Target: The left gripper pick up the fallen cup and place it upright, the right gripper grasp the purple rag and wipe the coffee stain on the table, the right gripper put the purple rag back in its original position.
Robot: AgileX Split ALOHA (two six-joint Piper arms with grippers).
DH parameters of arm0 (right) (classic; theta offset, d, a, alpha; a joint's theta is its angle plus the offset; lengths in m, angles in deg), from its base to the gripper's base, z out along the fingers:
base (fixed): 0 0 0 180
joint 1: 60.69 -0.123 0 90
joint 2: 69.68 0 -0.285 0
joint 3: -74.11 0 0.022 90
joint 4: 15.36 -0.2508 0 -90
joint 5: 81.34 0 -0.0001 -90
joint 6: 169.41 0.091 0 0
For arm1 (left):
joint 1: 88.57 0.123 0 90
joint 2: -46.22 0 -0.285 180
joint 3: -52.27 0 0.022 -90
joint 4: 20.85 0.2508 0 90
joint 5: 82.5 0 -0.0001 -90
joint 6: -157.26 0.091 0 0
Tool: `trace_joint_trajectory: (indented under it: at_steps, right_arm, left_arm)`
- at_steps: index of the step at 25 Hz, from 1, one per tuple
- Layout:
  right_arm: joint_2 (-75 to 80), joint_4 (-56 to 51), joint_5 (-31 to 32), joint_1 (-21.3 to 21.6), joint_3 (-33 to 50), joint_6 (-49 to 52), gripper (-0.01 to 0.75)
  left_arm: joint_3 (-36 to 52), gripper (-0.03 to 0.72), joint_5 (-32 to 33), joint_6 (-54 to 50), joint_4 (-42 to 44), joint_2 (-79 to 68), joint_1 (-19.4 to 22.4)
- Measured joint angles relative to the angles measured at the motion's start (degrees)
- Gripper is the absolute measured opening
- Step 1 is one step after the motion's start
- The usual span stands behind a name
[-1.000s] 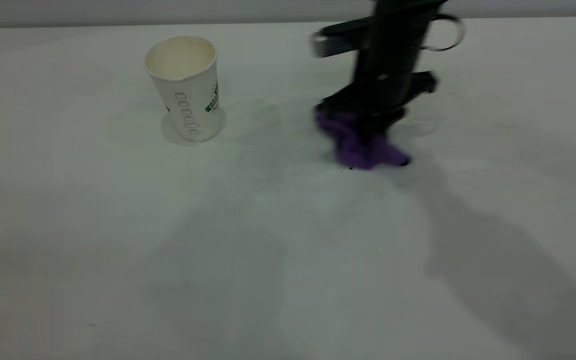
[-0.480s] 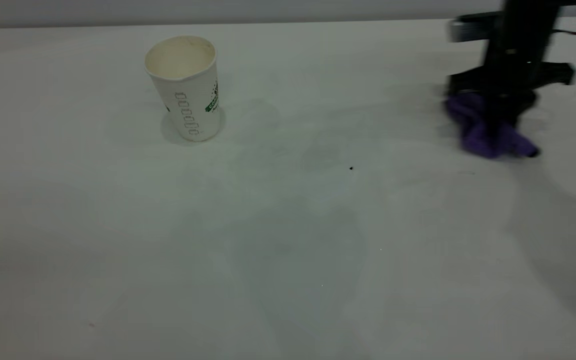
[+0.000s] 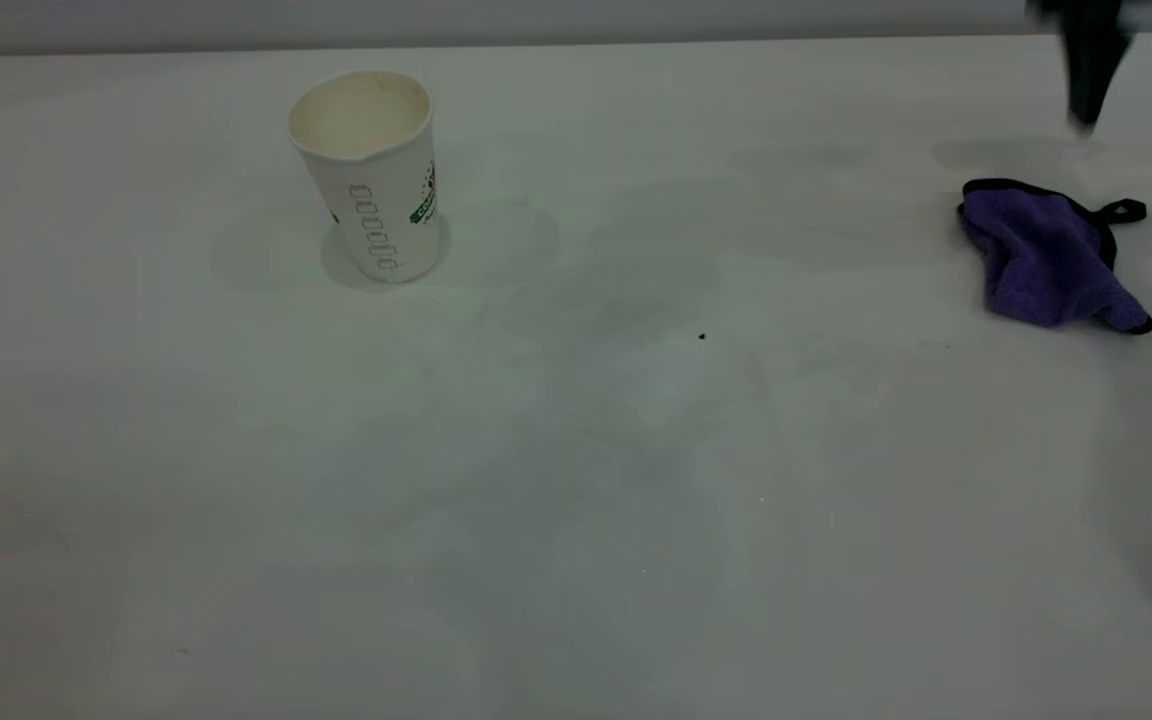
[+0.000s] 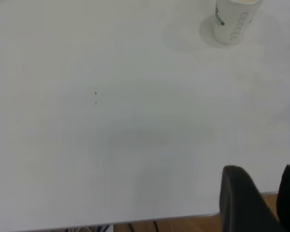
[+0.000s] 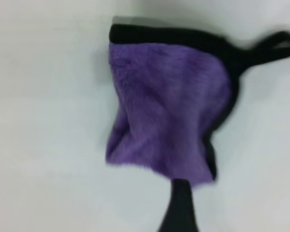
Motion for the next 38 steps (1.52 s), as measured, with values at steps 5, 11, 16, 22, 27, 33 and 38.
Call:
trace_joint_trajectory:
  at_steps: [5,11,16,22,27,33,38]
  right_arm:
    - [-11.3,0.8,3.8,0.0,0.3,-0.1,0.725]
    - [-28.5,-2.6,4.3,-0.7,7.3,-0.1,0.725]
    - [-48.8,-3.7,5.0,-3.0,23.6,-0.4,0.723]
    - [-75.8,-4.9,5.9,-4.0,44.0,1.0,0.711]
    - [-95.2,-5.0,6.0,-4.0,57.2,0.4,0.705]
    - [-112.4,-6.7,4.3,-4.0,70.9,-2.2,0.692]
    - [-116.5,-6.7,2.2,-4.0,76.9,-4.1,0.682]
  left_arm:
    - [0.0,0.254,0.0,0.0,0.0,0.0,0.0]
    - [0.0,0.254,0.0,0.0,0.0,0.0,0.0]
    - [0.0,0.254,0.0,0.0,0.0,0.0,0.0]
    - [0.0,0.254,0.0,0.0,0.0,0.0,0.0]
    - [0.0,0.254,0.0,-0.1,0.0,0.0,0.0]
    - [0.0,0.254,0.0,-0.1,0.0,0.0,0.0]
    - [0.0,0.254,0.0,-0.1,0.0,0.0,0.0]
